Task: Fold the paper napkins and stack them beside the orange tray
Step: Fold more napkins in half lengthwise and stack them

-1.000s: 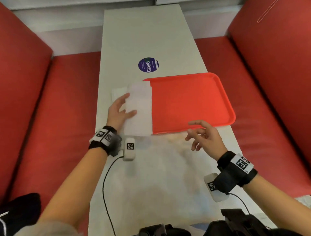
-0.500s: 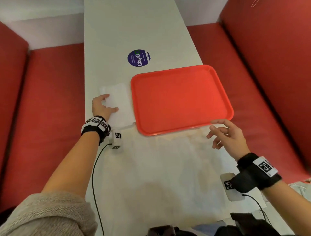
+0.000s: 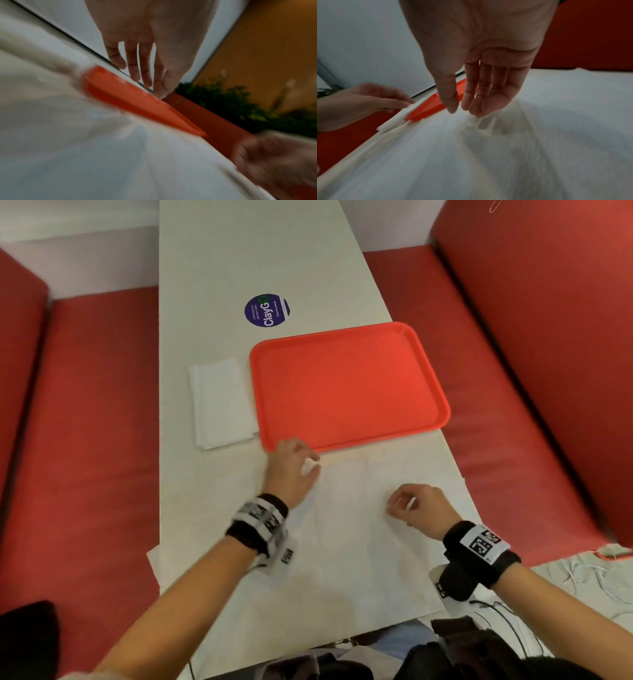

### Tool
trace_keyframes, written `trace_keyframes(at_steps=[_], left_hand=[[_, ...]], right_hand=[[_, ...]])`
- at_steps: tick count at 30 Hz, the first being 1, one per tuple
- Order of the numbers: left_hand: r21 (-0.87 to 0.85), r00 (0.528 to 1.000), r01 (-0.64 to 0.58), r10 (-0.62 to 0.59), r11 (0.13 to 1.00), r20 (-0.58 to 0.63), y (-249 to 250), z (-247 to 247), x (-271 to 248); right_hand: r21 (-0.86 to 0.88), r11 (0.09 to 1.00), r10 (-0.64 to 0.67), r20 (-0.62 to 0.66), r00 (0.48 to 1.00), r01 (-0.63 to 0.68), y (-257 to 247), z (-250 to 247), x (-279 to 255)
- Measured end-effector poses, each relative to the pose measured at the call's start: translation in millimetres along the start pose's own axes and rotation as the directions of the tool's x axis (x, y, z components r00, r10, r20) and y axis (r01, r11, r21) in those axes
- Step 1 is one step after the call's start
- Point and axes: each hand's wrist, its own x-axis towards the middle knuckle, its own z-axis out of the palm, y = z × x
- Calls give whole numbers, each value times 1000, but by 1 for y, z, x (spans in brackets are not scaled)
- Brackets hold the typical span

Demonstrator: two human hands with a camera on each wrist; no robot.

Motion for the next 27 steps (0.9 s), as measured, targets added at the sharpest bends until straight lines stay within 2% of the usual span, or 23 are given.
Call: trace_keyframes(at_steps=[2,4,6,10,15,18,22,23,25,27], left_hand=[[14,990,20,-22,1000,139,22,25,-16],[126,959,58,-90,990,270,36,44,-28],[252,928,69,-155,965,338,42,56,-37],[431,924,120,-259,895,282,43,63,-43],[499,907,209,-357,841,222,41,56,-39],[368,915,240,-336,898,223,39,52,-39],[45,933,273,-276,961,230,36,42,-44],[-77,930,306,-280,949,240,37,39,-45],[-296,903,408,-335,864,267,39,33,-48],[-403,869,492,-406,772,282,40,27,-52]], right_hand=[[26,999,-36,53,998,35,-6,17,-8],[34,998,-62,56,997,60,-8,31,-12],[2,996,-84,57,995,84,-7,41,-14],[-61,989,-129,53,990,132,-1,50,-15],[-37,987,-154,22,988,155,3,53,-16],[49,990,-136,-1,991,136,6,52,-14],[164,981,-105,-19,994,107,11,50,-14],[197,975,-102,-21,995,104,12,50,-14],[248,963,-102,-19,995,104,13,48,-15],[272,956,-108,-19,994,109,12,46,-16]])
